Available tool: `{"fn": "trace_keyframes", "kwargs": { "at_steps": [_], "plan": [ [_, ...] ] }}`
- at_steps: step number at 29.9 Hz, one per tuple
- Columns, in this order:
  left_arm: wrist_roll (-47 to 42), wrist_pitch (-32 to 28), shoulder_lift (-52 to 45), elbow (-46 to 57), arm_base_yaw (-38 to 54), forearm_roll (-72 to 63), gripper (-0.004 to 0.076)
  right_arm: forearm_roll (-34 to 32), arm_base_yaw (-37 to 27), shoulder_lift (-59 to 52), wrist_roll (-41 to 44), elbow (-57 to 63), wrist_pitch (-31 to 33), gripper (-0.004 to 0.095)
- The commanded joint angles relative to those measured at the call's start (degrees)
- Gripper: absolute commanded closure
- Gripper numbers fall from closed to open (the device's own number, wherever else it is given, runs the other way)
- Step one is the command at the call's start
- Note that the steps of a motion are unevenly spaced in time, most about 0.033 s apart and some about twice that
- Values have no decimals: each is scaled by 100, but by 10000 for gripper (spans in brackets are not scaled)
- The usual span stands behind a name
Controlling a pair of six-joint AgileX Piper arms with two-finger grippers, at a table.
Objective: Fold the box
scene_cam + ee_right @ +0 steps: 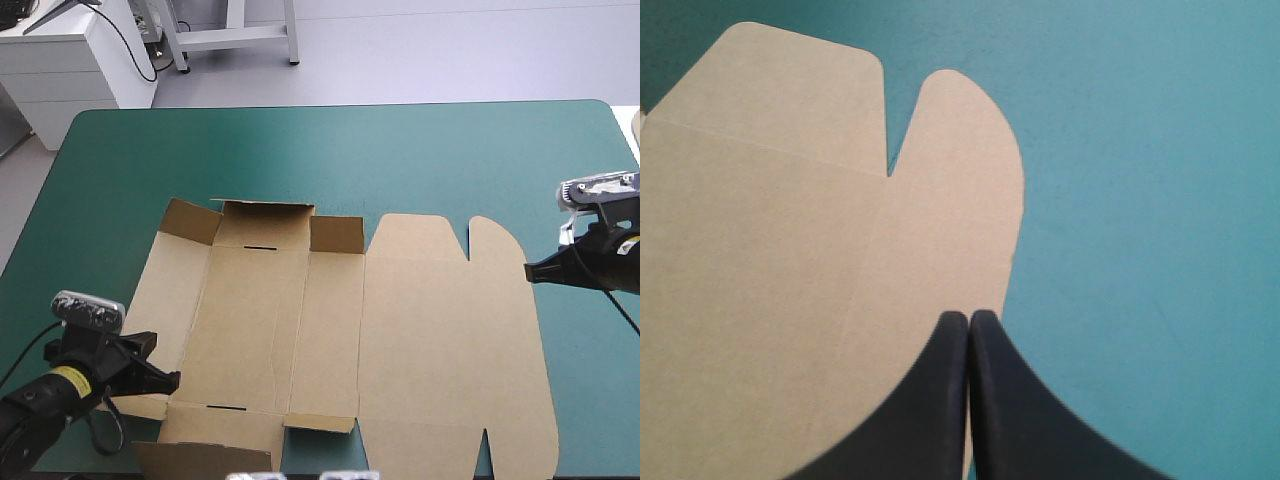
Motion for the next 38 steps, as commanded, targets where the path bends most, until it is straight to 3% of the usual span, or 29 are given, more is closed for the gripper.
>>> {"fn": "trace_keyframes", "kwargs": {
  "at_steps": [1,7,14,18,25,27,38],
  "plan": [
    [-15,94,851,-850,-18,-22,731,328,-33,-77,-38,4,-368,928],
    [39,199,2252,-1684,154,284,731,379,-33,-77,-38,194,-600,927],
    [970,154,3179,-2275,1845,-605,727,366,-33,-77,-38,194,-600,929],
    [2462,799,3300,-2417,3156,-2108,727,378,-33,-77,-38,194,-600,929],
    [3599,2277,3375,-2417,5453,-3264,727,400,-33,-77,-88,194,-598,929],
    [3856,2355,3431,-2375,5794,-3812,727,438,-33,-77,-88,194,-598,929],
    [4196,2319,3461,-2120,5917,-3118,727,455,-33,-77,-155,194,-635,929]
  ]
}}
